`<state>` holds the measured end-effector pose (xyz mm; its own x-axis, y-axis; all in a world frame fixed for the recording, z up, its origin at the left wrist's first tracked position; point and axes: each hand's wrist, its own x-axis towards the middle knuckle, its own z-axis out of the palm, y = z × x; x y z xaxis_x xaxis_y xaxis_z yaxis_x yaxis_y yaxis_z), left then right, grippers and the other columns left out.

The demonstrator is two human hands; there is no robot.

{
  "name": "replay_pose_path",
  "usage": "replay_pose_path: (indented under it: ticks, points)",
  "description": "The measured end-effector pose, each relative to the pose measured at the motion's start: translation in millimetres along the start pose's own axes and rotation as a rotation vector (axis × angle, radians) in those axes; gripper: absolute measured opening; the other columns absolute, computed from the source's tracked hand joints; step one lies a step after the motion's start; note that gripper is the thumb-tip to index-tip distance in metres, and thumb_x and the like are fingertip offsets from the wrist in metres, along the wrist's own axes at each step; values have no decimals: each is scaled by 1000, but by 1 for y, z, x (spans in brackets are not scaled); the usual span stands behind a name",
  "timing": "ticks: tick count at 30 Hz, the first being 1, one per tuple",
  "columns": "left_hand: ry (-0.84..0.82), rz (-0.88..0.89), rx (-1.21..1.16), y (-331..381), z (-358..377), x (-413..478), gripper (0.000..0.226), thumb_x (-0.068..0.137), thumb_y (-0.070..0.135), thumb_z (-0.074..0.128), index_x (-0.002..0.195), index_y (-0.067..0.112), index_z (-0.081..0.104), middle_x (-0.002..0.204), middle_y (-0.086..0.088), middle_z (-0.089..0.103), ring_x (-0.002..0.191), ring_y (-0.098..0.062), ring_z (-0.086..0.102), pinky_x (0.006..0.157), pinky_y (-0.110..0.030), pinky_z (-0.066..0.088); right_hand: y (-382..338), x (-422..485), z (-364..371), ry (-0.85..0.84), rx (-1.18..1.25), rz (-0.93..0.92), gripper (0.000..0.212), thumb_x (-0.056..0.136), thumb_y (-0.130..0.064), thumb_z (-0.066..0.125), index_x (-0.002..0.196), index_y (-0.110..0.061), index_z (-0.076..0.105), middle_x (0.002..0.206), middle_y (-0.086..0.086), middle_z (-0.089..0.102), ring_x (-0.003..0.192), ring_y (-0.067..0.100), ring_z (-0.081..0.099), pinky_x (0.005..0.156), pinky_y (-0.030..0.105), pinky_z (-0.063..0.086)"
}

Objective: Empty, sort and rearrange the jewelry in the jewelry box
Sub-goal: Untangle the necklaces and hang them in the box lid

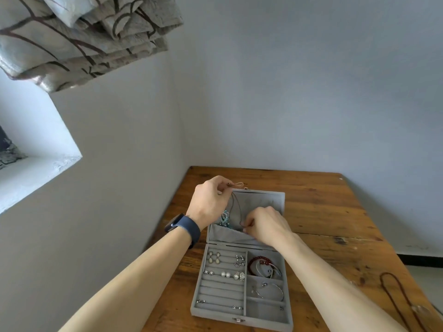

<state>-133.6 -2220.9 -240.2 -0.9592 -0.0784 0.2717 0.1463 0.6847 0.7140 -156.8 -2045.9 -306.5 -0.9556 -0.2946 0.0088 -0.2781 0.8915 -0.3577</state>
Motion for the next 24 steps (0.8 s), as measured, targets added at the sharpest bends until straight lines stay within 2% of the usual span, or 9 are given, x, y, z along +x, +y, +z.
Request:
replay_pose_path:
  ticks: [4,7,9,11,14,16,20,22,24]
  points:
    - [-5,-23,16,-9,11,-2,13,94,24,61,97,36,65,90,13,67,80,-3,64,63,-11,49,3,-3,-5,-33,134,13,19,87,-40,67,97,-29,79,94,-2,77,92,21,69,75,29,53]
    - [15,-18,16,-14,16,-1,13,93,24,64,94,37,65,88,15,68,80,1,62,60,-3,44,3,-6,-8,70,284,5,31,81,-30,63,110,-27,74,110,-7,72,104,15,66,89,27,52]
    - [29,-18,27,-15,19,-2,12,92,24,64,95,36,66,87,17,67,80,1,62,61,-3,43,0,-9,-9,113,428,-2,42,76,-26,60,117,-29,69,113,-12,65,102,6,62,89,25,49]
    - [50,-25,43,-16,22,-2,11,92,25,64,96,34,66,88,17,68,82,-1,63,65,-7,45,-5,-11,-9,125,532,-9,47,74,-30,57,120,-32,66,115,-16,62,96,-3,58,85,23,47]
    - [83,-38,84,-13,26,-5,12,94,25,62,100,35,65,93,16,67,86,-5,64,72,-22,56,-8,-9,-5,196,569,-19,28,83,-43,62,107,-35,72,100,-25,68,90,-9,60,79,17,46]
    - [116,-51,103,-11,28,-8,12,94,26,61,102,34,65,95,16,67,87,-7,65,73,-28,59,-7,-7,-2,246,562,-27,15,90,-43,65,97,-34,76,85,-28,69,85,-13,61,74,12,46]
    - [154,-32,140,-13,32,-15,13,95,27,60,104,35,64,98,14,67,88,-11,65,73,-34,59,-3,-3,4,371,459,-66,11,94,-32,64,95,-27,74,87,-18,69,82,0,63,72,20,47]
    - [185,44,249,-16,37,-22,13,93,27,61,103,33,66,102,10,67,90,-16,63,70,-34,56,-1,1,5,522,289,-119,9,92,-26,67,93,-21,74,94,-7,68,89,15,60,75,29,46]
    - [226,156,415,-22,42,-29,10,88,23,69,97,27,71,108,3,66,96,-24,60,70,-34,51,-1,5,5,641,117,-146,7,87,-26,72,89,-21,77,106,-1,65,97,23,54,80,36,45]
